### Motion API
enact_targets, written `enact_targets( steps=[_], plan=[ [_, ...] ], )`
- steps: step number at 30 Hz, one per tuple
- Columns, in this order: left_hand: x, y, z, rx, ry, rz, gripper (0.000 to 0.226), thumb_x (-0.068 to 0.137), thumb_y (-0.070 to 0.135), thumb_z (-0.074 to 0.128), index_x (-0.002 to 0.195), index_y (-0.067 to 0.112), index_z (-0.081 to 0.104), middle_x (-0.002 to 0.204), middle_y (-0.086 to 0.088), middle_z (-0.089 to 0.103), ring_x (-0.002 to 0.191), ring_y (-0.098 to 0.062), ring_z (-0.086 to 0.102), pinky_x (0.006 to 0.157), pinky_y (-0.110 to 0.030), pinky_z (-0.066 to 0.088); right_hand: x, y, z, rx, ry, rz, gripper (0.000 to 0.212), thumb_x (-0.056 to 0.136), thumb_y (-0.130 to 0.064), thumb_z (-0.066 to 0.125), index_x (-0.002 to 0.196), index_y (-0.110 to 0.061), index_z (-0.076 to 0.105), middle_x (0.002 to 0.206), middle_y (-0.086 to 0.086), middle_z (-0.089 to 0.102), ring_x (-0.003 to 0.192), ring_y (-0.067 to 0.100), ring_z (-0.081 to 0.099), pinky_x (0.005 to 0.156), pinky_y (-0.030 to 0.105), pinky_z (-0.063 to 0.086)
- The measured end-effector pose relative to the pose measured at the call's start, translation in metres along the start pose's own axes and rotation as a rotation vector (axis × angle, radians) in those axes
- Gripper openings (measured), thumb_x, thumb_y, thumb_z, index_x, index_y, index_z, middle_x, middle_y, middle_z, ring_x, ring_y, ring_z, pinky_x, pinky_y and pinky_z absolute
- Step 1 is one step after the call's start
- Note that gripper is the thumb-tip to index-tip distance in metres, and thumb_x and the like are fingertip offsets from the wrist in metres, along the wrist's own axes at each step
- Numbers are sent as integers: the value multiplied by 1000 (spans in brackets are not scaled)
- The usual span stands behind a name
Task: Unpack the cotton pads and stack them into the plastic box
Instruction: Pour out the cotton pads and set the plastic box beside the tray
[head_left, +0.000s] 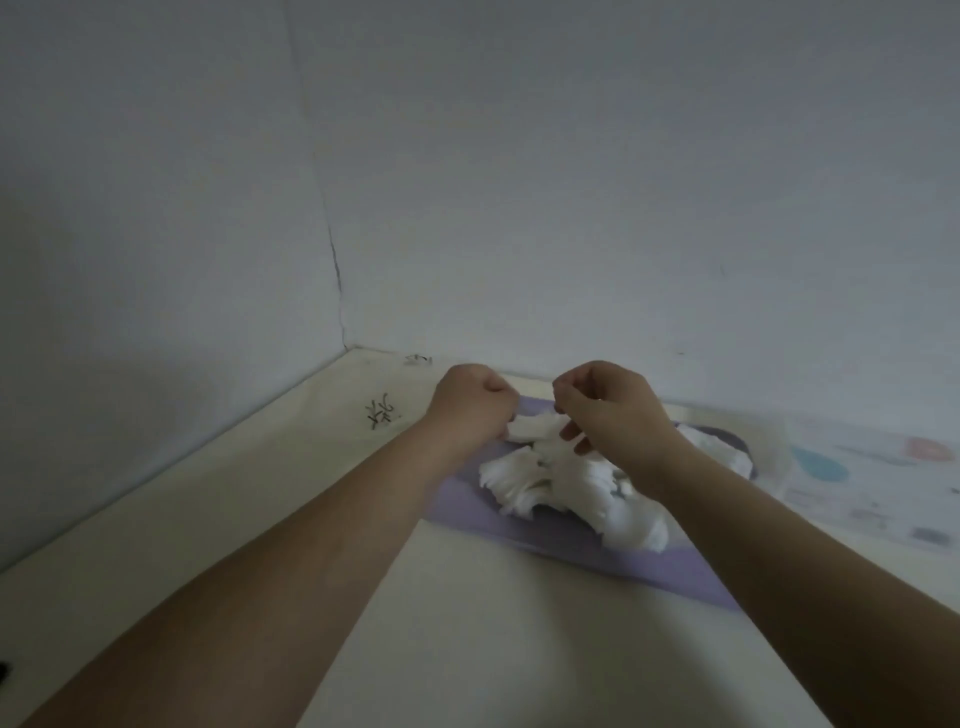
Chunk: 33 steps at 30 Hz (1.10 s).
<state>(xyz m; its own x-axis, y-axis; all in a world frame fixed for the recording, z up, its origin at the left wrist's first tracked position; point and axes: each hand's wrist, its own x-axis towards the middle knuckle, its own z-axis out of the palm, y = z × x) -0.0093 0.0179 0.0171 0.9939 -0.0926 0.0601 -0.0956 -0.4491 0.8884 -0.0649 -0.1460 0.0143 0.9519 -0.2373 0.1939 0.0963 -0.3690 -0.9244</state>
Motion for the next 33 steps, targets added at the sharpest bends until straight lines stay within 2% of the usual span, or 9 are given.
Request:
enact_targets(
  steps=[5,9,14,18,22,24,27,30,33],
  plan=[
    [-28,46,52,41,-121,237,13,93,12,61,90,13,74,84,-6,78,68,-22,76,65,-34,61,-10,5,-34,6,93,0,9,101,-15,57,101,-11,65,88,7,76,77,26,75,65,37,61],
    [-40,60,101,85,-206,371,10,94,19,65,97,27,71,86,6,74,76,-18,74,73,-35,61,-27,27,-96,-131,285,-40,10,97,-15,60,103,-17,68,90,-6,73,81,6,69,75,20,55],
    [-64,84,171,158,-379,577,15,92,21,65,102,28,73,97,13,71,88,-8,68,83,-27,55,-56,71,-178,-363,625,-1,31,96,-17,61,127,-18,62,131,2,61,124,21,56,99,32,44],
    [-74,101,218,437,-421,854,29,92,20,62,119,20,71,130,1,62,119,-21,59,101,-37,49,-80,104,-223,-343,760,150,58,91,-18,65,147,-12,49,153,11,44,145,31,37,113,33,29],
    [-64,107,255,731,-453,800,68,97,36,63,158,21,37,173,-9,14,158,-28,14,126,-44,24,-99,134,-243,-36,623,284,84,93,-25,73,163,-15,28,168,6,32,153,24,33,119,39,34],
    [-54,105,267,840,-468,749,79,96,46,64,161,22,27,173,-9,8,160,-31,7,126,-49,22,-104,144,-244,32,568,306,91,91,-32,77,164,-18,25,168,3,35,150,22,39,116,35,36],
    [-44,104,276,776,-489,768,69,93,48,69,149,16,46,151,-10,45,144,-32,39,113,-42,38,-106,159,-244,10,578,331,101,73,-59,77,160,-27,36,154,-4,56,138,17,56,116,46,45],
    [-41,103,281,742,-432,819,66,89,53,73,141,16,59,137,-9,61,128,-31,55,106,-39,44,-107,166,-248,-38,575,293,75,72,-53,74,142,-32,56,128,-14,70,116,11,68,105,47,54],
    [-42,101,284,812,-353,913,60,87,63,65,129,21,64,119,-4,66,112,-31,61,91,-38,50,-109,160,-246,-49,580,287,75,71,-48,75,142,-31,55,126,-18,68,115,10,68,103,44,55]
  ],
)
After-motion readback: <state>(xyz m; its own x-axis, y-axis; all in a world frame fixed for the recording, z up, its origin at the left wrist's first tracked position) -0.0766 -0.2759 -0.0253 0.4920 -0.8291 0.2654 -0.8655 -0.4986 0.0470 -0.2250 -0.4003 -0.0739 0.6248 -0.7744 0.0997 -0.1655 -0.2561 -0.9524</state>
